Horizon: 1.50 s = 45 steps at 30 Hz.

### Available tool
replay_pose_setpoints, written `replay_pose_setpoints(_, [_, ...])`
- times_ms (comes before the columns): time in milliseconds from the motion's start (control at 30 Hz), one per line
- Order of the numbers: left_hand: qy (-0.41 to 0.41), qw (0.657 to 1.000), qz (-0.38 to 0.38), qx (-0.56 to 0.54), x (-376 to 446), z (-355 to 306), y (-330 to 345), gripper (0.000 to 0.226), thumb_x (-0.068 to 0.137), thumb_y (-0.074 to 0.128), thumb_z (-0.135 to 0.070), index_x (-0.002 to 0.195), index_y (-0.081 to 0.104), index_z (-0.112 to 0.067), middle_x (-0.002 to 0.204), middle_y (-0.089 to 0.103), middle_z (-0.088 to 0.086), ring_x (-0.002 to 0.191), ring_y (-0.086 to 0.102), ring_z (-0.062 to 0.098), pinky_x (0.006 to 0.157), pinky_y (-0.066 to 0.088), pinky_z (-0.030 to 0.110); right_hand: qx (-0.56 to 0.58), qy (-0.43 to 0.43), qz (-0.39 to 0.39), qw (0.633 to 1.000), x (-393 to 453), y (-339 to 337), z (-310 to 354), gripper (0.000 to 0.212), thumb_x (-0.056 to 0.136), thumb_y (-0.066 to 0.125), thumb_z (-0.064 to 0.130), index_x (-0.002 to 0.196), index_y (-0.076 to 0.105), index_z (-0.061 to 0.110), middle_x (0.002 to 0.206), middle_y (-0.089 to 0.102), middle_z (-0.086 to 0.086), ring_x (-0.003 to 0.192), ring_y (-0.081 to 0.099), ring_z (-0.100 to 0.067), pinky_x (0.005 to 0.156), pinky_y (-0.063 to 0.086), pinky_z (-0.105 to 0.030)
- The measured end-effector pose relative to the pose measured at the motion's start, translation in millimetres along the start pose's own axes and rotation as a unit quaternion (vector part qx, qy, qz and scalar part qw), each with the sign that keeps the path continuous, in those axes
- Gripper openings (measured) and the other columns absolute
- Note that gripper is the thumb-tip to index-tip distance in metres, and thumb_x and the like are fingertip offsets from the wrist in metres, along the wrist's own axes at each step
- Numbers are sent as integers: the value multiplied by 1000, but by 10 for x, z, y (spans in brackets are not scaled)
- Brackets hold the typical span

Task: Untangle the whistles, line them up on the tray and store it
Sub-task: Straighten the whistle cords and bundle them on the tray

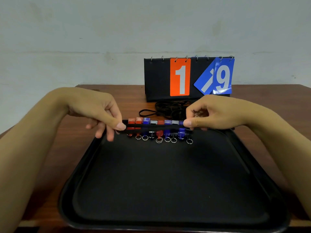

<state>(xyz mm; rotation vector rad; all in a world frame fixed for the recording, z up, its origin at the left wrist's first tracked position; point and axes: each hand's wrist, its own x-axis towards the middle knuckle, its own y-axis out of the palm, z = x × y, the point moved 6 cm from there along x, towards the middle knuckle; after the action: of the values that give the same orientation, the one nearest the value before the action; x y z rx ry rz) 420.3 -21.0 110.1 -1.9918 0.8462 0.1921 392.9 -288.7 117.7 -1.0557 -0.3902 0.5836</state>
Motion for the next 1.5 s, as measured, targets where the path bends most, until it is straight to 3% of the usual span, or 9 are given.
replay_pose_setpoints(100, [-32, 998, 41, 43, -16, -12, 74, 24, 89, 72, -32, 92, 77, -9, 89, 82, 11, 61, 74, 16, 39, 45, 19, 14, -1, 43, 999, 3, 60, 31, 18, 91, 69, 44, 82, 72, 28, 75, 71, 3, 64, 64, -6, 66, 50, -20])
replay_pose_setpoints(200, [-50, 994, 57, 80, 2, -35, 121, 25, 94, 69, -34, 95, 76, -10, 92, 82, 6, 71, 77, 17, 43, 46, 20, -1, 7, 66, 998, -1, 86, -2, 11, 91, 70, 40, 89, 73, 29, 82, 73, 3, 79, 69, -10, 80, 57, -29])
replay_pose_setpoints(367, [-77, 991, 55, 97, 29, -3, 127, 29, 95, 69, -37, 100, 76, -10, 93, 82, 4, 76, 78, 18, 45, 47, 20, 11, 20, 92, 995, -23, 107, 21, 12, 90, 69, 38, 95, 75, 29, 89, 76, 9, 92, 72, -9, 91, 57, -27])
replay_pose_setpoints(700, [-74, 989, 24, 122, 119, -6, 126, 21, 87, 78, -39, 94, 79, -19, 87, 82, 0, 72, 78, 13, 51, 48, 19, 21, 50, 114, 992, -11, 175, 31, 11, 87, 78, 30, 92, 71, 24, 87, 78, 4, 84, 74, -8, 83, 58, -27])
replay_pose_setpoints(967, [-69, 989, 16, 127, 161, 4, 127, 18, 87, 78, -39, 92, 79, -21, 85, 82, -1, 73, 77, 12, 55, 51, 20, 32, 46, 106, 993, -15, 166, -8, 14, 86, 79, 29, 95, 71, 23, 91, 79, 4, 87, 75, -11, 87, 60, -32])
replay_pose_setpoints(1300, [-67, 990, 12, 122, 177, 18, 127, 21, 84, 81, -40, 91, 79, -20, 83, 82, 0, 76, 78, 13, 60, 55, 23, 37, 42, 116, 992, -7, 170, -67, 16, 87, 77, 30, 101, 75, 24, 94, 79, 6, 89, 74, -7, 80, 57, -19])
replay_pose_setpoints(1433, [-68, 990, 9, 121, 157, 3, 119, 27, 81, 80, -45, 91, 80, -20, 83, 81, -1, 76, 78, 12, 61, 55, 23, -4, 23, 78, 997, -17, 92, -12, 24, 90, 65, 49, 92, 77, 28, 85, 77, 9, 79, 72, -7, 74, 54, -16])
replay_pose_setpoints(1500, [-66, 990, -8, 126, 155, -1, 92, 37, 81, 75, -53, 90, 80, -18, 82, 81, -1, 73, 77, 12, 59, 54, 23, -26, 23, 14, 999, -28, -10, -20, 30, 94, 57, 53, 87, 76, 30, 77, 75, 11, 69, 70, -6, 67, 51, -14])
